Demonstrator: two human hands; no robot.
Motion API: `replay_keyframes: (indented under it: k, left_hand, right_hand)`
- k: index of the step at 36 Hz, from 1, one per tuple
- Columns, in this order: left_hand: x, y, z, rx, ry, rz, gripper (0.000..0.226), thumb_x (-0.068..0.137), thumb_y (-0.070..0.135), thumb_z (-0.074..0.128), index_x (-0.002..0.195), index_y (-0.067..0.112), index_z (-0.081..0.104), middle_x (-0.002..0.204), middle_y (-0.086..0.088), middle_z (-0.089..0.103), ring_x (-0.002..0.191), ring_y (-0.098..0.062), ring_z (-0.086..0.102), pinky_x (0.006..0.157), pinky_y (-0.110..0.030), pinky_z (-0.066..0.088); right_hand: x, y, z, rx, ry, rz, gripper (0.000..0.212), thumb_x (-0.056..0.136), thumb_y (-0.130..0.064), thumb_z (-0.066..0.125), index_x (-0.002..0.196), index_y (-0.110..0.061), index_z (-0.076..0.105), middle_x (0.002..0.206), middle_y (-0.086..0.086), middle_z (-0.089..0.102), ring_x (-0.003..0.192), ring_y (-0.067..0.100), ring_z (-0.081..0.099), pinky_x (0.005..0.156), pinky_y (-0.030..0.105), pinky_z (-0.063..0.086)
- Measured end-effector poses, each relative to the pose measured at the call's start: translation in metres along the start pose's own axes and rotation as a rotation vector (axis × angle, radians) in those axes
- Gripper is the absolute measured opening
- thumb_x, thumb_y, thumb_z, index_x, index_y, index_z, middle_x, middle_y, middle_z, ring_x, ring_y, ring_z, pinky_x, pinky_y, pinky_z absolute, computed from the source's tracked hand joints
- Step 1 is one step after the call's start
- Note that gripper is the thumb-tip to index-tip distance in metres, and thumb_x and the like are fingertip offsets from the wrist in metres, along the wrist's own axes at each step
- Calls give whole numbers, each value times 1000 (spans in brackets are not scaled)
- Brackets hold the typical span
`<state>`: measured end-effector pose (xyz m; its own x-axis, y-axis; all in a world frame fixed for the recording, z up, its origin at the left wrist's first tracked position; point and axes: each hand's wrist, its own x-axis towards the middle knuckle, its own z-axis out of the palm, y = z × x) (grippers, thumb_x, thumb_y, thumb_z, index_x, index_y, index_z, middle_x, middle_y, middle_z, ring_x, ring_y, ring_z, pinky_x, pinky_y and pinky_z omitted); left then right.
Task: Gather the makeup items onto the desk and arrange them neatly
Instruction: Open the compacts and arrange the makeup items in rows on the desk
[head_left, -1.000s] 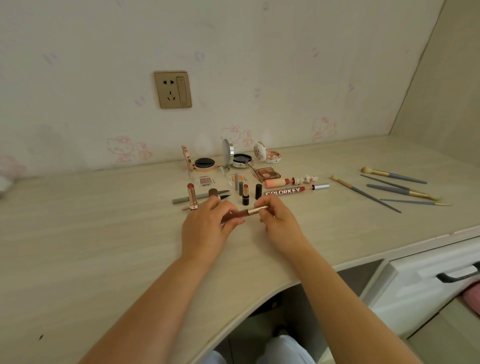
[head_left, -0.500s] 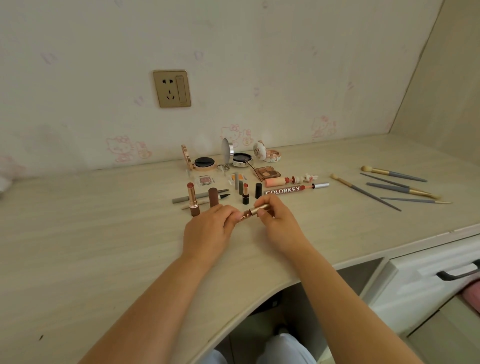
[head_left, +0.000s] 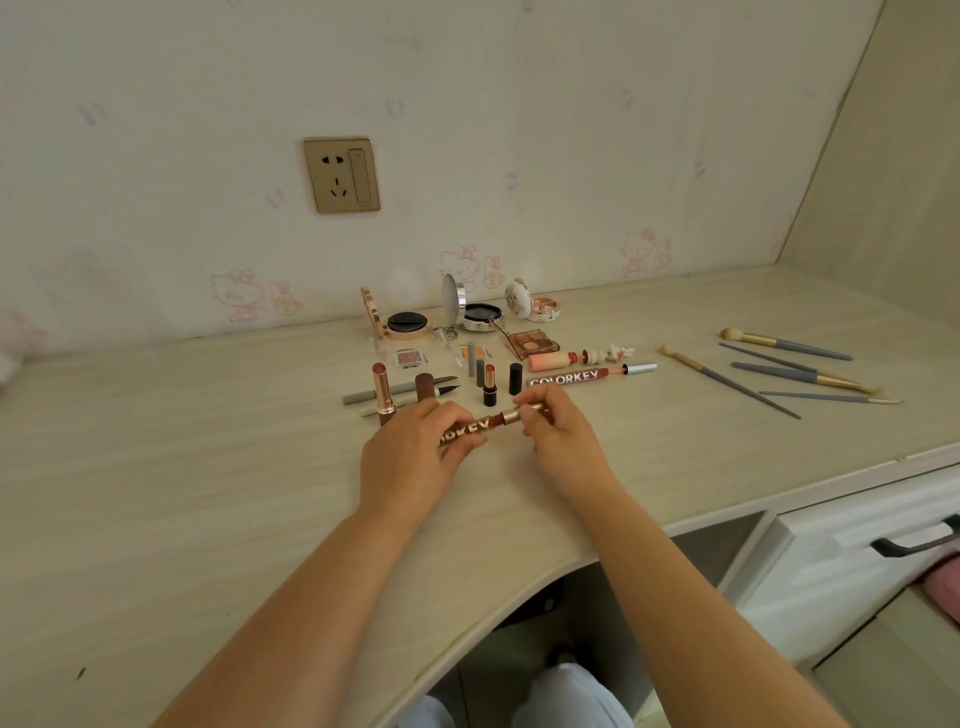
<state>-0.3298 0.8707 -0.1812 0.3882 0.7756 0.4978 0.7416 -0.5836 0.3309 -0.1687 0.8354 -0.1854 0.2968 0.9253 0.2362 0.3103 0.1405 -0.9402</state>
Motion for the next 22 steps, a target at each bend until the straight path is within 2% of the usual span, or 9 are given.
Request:
replay_keyframes:
  k: [2, 4, 7, 9, 11, 13, 15, 19, 22]
  left_hand:
    - [0, 0, 0, 16, 3, 5, 18, 83, 47, 59, 91, 33, 63, 80, 16, 53, 74, -4, 45, 53, -14, 25]
    - [0, 0, -1, 25, 1, 9, 19, 83, 49, 58, 92, 33, 63, 81, 16, 53, 75, -4, 46, 53, -15, 26]
    - [0, 0, -1, 1, 6, 13, 21, 82, 50, 57, 91, 33, 65, 79, 17, 52, 71, -3, 46, 51, -15, 25]
    - [-1, 1, 0, -8, -3, 15, 24, 83, 51, 55, 92, 32, 65, 78, 17, 50, 66, -2, 46, 49, -14, 25]
    - [-2, 1, 2, -2, -34, 20, 27, 84, 52, 52, 95, 32, 65, 78, 18, 50, 64, -2, 46, 49, -16, 32]
    - [-1, 2, 3, 21, -78, 26, 28, 85, 54, 50, 100, 34, 64, 80, 18, 51, 66, -2, 49, 54, -20, 42]
    - [2, 5, 6, 44, -116, 46, 30, 86, 55, 48, 103, 35, 62, 85, 17, 55, 69, -1, 51, 58, -21, 46]
    - [14, 25, 19, 74, -155, 130, 29, 90, 49, 47, 111, 32, 58, 98, 14, 59, 78, -3, 52, 60, -20, 43]
    - [26, 45, 32, 70, -139, 156, 28, 92, 44, 46, 114, 29, 53, 100, 11, 59, 82, -6, 53, 60, -20, 38]
  right_hand:
    - [0, 0, 3, -24, -6, -8, 16, 97, -26, 45, 86, -36, 51, 80, -10, 56, 69, 4, 50, 60, 14, 41]
    - [0, 0, 5, -33, 5, -20, 15, 97, -31, 44, 84, -36, 51, 77, -9, 58, 67, 1, 50, 57, 9, 39]
    - [2, 4, 3, -51, 30, -14, 18, 97, -28, 44, 81, -33, 52, 71, -7, 53, 62, 3, 45, 51, 5, 37]
    - [4, 4, -1, -21, 2, 4, 17, 97, -24, 44, 84, -30, 53, 71, -6, 52, 62, 5, 44, 54, 9, 37]
    - [5, 4, -12, -38, -79, -5, 15, 96, -20, 47, 88, -29, 56, 75, -7, 55, 65, 5, 47, 60, 15, 37]
    - [7, 2, -33, -180, -180, -38, 15, 93, -18, 53, 92, -32, 59, 83, -9, 58, 74, 4, 50, 65, 14, 36]
    - [12, 3, -58, -358, -252, -57, 19, 90, -17, 57, 93, -35, 60, 86, -14, 58, 80, 2, 51, 68, 13, 35]
    - [25, 10, -95, -595, -288, -35, 19, 90, -18, 58, 94, -36, 61, 87, -18, 56, 83, 0, 51, 71, 11, 35]
    - [36, 18, -111, -625, -234, -68, 17, 89, -18, 60, 90, -35, 59, 86, -20, 54, 81, 3, 51, 68, 9, 34]
